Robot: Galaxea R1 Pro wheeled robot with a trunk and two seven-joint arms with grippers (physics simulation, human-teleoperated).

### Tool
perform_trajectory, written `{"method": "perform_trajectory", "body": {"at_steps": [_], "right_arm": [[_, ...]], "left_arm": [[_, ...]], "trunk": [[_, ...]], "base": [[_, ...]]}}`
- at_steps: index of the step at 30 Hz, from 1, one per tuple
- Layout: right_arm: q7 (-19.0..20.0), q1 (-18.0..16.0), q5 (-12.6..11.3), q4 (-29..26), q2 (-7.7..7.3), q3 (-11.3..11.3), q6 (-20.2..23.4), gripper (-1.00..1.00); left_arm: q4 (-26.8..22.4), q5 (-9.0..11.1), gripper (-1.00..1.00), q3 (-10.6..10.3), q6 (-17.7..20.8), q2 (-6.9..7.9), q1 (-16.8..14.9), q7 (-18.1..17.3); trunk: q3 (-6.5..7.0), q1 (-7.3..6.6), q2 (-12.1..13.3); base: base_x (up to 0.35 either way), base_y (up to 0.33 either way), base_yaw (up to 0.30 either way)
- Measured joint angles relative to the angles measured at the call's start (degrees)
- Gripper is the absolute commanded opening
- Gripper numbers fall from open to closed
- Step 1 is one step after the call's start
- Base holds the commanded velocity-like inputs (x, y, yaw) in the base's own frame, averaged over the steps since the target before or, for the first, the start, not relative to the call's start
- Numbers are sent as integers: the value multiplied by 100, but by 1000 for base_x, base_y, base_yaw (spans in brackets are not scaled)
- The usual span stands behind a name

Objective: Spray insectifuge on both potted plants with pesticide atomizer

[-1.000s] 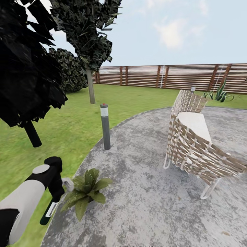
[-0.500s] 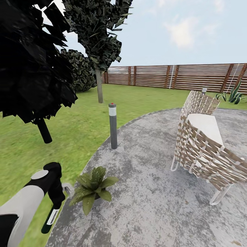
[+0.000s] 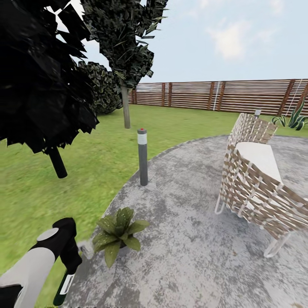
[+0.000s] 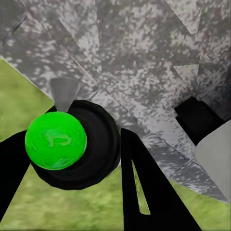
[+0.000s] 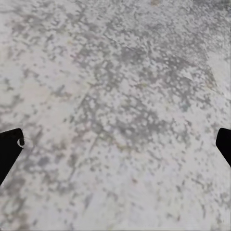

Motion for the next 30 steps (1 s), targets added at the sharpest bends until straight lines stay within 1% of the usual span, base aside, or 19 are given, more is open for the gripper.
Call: {"method": "perform_trajectory", "body": {"at_steps": [2,4,6,8,11,15,17,18,20,21,24,28,30], "right_arm": [[0,0,0,-2,1,0,-1,100],[0,0,0,-2,8,0,1,100],[0,0,0,-2,10,0,1,100],[0,0,0,-2,10,-2,0,100],[0,0,0,-2,4,-7,0,100],[-2,0,0,-2,1,-8,-2,100],[-2,0,0,-2,1,-8,-2,100],[-2,0,0,-2,1,-8,-2,100],[-2,0,0,-2,1,-8,-1,100],[-2,0,0,-2,1,-8,-2,100],[-1,0,0,-2,2,-8,0,100],[0,0,0,-2,2,-5,0,100],[0,0,0,-2,2,-4,1,100]], "left_arm": [[5,7,-100,23,9,-86,38,245],[7,33,-100,31,13,-160,50,323],[2,105,-100,32,14,-207,67,364],[0,148,-100,37,13,-209,80,380],[4,170,-100,39,14,-206,104,408],[6,191,-100,39,17,-219,162,635],[8,206,-100,40,18,-220,170,665],[8,254,-100,40,18,-218,172,675],[7,373,-100,40,19,-213,173,684],[6,402,-100,40,18,-212,174,688],[7,425,-100,40,18,-211,174,693],[6,430,-100,40,18,-211,177,695],[10,431,-100,40,18,-208,198,771]], "trunk": [[0,0,0],[0,0,0],[0,0,0],[0,0,0],[0,0,0],[0,0,0],[0,0,0],[0,-1,0],[0,-2,0],[0,-3,0],[0,-3,0],[0,-3,0],[0,-1,0]], "base": [[0,0,265],[0,0,273],[0,0,276],[0,0,208],[0,-64,53],[0,-234,7],[28,-266,1],[91,-262,0],[201,-205,0],[254,-158,5],[289,-117,96],[272,-34,247],[63,-4,272]]}}
